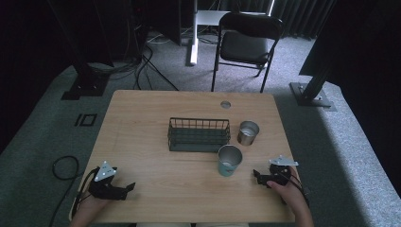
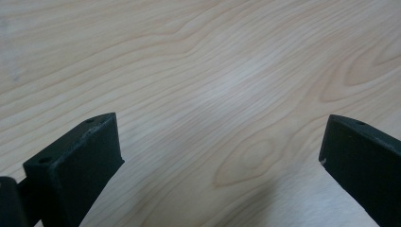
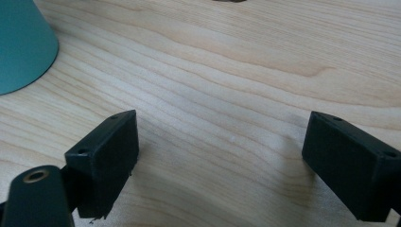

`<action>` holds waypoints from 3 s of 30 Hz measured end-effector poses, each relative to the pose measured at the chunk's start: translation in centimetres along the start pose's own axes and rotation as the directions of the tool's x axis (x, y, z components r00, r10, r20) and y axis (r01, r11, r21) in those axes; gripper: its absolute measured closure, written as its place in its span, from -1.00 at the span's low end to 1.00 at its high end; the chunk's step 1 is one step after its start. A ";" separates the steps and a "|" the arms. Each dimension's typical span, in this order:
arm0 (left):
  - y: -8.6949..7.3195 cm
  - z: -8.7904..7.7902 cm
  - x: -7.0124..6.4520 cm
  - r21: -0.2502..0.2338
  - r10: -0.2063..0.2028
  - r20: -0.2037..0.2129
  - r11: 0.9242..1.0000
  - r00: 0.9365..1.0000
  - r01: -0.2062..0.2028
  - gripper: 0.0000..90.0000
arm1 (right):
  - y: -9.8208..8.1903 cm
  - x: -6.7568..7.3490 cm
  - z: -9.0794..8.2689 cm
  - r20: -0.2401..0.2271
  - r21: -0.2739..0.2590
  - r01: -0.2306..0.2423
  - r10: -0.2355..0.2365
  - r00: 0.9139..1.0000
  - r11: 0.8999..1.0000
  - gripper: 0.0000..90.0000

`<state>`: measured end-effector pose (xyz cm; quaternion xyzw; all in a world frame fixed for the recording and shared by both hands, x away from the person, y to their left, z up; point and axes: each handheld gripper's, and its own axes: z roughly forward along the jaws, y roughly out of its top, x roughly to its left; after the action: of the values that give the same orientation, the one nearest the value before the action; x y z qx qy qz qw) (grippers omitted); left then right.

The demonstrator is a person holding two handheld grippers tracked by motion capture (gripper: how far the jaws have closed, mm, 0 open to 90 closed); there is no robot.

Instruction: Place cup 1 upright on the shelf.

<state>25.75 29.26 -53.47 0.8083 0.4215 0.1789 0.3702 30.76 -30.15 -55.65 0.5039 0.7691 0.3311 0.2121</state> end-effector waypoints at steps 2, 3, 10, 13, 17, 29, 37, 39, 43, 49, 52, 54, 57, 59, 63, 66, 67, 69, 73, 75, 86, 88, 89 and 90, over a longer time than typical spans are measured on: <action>0.3 0.0 -0.2 -0.006 0.005 0.014 1.000 1.000 -0.005 -0.99 | 0.0 0.0 0.0 0.000 0.000 0.000 0.000 1.000 1.000 -0.75; 0.3 0.0 -0.2 -0.006 0.005 0.014 1.000 1.000 -0.005 -0.99 | 0.0 0.0 0.0 0.000 0.000 0.000 0.000 1.000 1.000 -0.75; 1.3 0.4 -0.9 -0.032 0.030 0.043 0.999 0.999 -0.029 -0.99 | 0.0 0.0 0.0 0.000 0.000 0.000 0.000 1.000 1.000 -0.75; 1.6 0.5 -1.4 -0.052 0.039 0.059 0.998 0.998 -0.036 -0.99 | 0.0 0.0 0.0 0.000 0.000 0.000 0.000 1.000 1.000 -0.75; 2.3 0.8 -2.3 -0.054 0.078 0.076 0.996 0.994 -0.074 -0.99 | 0.0 0.0 0.0 0.000 0.000 0.000 0.000 1.000 1.000 -0.75; 3.9 2.8 -4.6 -0.058 0.140 0.145 0.989 0.979 -0.133 -0.99 | 0.0 0.0 0.0 0.000 0.000 0.000 0.000 1.000 1.000 -0.75; 5.0 3.7 -5.9 -0.075 0.173 0.173 0.984 0.970 -0.162 -0.99 | 0.0 0.0 0.0 0.000 0.000 0.000 0.000 1.000 1.000 -0.75; 5.3 4.0 -6.2 -0.078 0.182 0.182 0.982 0.966 -0.170 -0.99 | 0.0 0.0 0.0 0.000 0.000 0.000 0.000 1.000 1.000 -0.75; 5.8 4.7 -6.8 -0.072 0.197 0.201 0.980 0.960 -0.186 -0.99 | 0.0 0.0 0.0 0.000 0.000 0.000 0.000 1.000 1.000 -0.75; 6.6 5.5 -7.7 -0.078 0.216 0.224 0.976 0.950 -0.204 -0.99 | 0.0 0.0 0.0 0.000 0.000 0.000 0.000 1.000 1.000 -0.75; 7.2 6.1 -8.3 -0.084 0.229 0.241 0.973 0.943 -0.215 -0.99 | 0.0 0.0 0.0 0.000 0.000 0.000 0.000 1.000 1.000 -0.75; 7.4 6.3 -8.5 -0.087 0.234 0.249 0.972 0.940 -0.219 -0.99 | 0.0 0.0 0.0 0.000 0.000 0.000 0.000 1.000 1.000 -0.75; 7.9 6.7 -9.0 -0.094 0.246 0.260 0.969 0.934 -0.229 -0.99 | 0.0 0.0 0.0 0.000 0.000 0.000 0.000 1.000 1.000 -0.75; 8.2 7.0 -9.3 -0.093 0.256 0.269 0.966 0.928 -0.240 -0.99 | 0.0 0.0 0.0 0.000 0.000 0.000 0.000 1.000 1.000 -0.75; 8.7 7.7 -9.9 -0.094 0.269 0.283 0.963 0.921 -0.253 -0.99 | 0.0 0.0 0.0 0.000 0.000 0.000 0.000 1.000 1.000 -0.75; 9.2 8.4 -10.5 -0.101 0.279 0.293 0.960 0.915 -0.261 -0.96 | 0.0 0.0 0.0 0.000 0.000 0.000 0.000 1.000 1.000 -0.75; 9.2 8.4 -10.5 -0.101 0.279 0.293 0.960 0.915 -0.261 -0.97 | 0.0 0.0 0.0 0.000 0.000 0.000 0.000 1.000 1.000 -0.75; 9.4 8.7 -10.7 -0.098 0.280 0.296 0.960 0.913 -0.262 -0.97 | 0.0 0.0 0.0 0.000 0.000 0.000 0.000 1.000 1.000 -0.75; 9.7 9.3 -11.2 -0.100 0.291 0.304 0.957 0.907 -0.274 -0.96 | 0.0 0.0 0.0 0.000 0.000 0.000 0.000 1.000 1.000 -0.75; 9.9 9.5 -11.3 -0.099 0.295 0.303 0.955 0.906 -0.278 -0.97 | 0.0 0.0 0.0 0.000 -0.001 0.000 0.000 1.000 1.000 -0.75; 11.5 10.5 -12.7 -0.121 0.316 0.326 0.949 0.891 -0.292 -0.96 | 0.0 0.0 0.0 0.000 -0.001 -0.001 0.001 1.000 1.000 -0.75; 11.7 10.7 -12.9 -0.126 0.322 0.326 0.947 0.889 -0.296 -0.96 | 0.0 0.0 0.0 0.000 -0.001 -0.001 0.001 1.000 1.000 -0.75; 11.8 10.8 -13.0 -0.127 0.326 0.329 0.945 0.886 -0.300 -0.96 | 0.0 0.0 0.0 0.000 -0.001 -0.001 0.001 1.000 1.000 -0.75; 11.9 10.9 -13.2 -0.127 0.331 0.328 0.943 0.885 -0.306 -0.97 | 0.0 0.0 0.0 0.000 -0.001 -0.001 0.001 1.000 1.000 -0.75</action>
<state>31.18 9.27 -51.50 0.8714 0.2048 0.1081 0.4325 30.76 -30.16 -55.65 0.5041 0.7688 0.3314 0.2120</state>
